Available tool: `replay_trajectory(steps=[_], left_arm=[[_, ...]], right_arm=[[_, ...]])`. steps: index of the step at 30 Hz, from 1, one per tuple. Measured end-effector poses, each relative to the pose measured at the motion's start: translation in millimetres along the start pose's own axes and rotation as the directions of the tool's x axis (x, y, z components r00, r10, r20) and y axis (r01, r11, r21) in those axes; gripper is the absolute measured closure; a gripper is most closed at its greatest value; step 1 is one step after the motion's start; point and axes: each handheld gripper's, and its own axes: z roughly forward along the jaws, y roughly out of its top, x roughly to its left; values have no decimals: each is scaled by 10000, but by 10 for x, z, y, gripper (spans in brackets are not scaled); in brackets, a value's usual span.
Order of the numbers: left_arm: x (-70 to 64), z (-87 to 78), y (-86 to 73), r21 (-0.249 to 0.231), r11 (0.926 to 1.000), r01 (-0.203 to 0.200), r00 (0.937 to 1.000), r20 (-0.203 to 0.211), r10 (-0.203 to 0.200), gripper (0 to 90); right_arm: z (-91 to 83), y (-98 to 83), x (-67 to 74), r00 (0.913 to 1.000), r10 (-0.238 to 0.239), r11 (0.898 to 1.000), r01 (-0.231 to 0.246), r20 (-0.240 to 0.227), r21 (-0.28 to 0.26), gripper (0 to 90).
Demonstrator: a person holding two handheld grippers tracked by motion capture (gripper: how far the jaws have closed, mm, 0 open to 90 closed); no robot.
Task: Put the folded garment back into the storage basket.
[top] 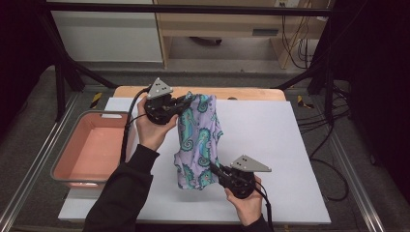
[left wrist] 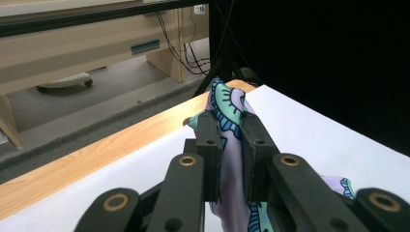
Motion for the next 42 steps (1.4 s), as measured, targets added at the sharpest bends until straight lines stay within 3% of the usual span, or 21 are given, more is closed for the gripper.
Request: replay_trajectory(steps=[10,26,42], left_arm=[[196,-202,-22,35,10000,17,9994,-336,-16,799],[515,-583,0,4,9999,143,9968,-792,-143,799],[720,-795,87,362,9992,-157,9944,-1035,194,799]], right_arm=[[214,70,207,9986,-359,9994,359,-389,9,839],[462,219,513,9937,-516,9983,486,-992,-323,839],[622,328,728,9874,-698,9959,607,-1419,-675,839]])
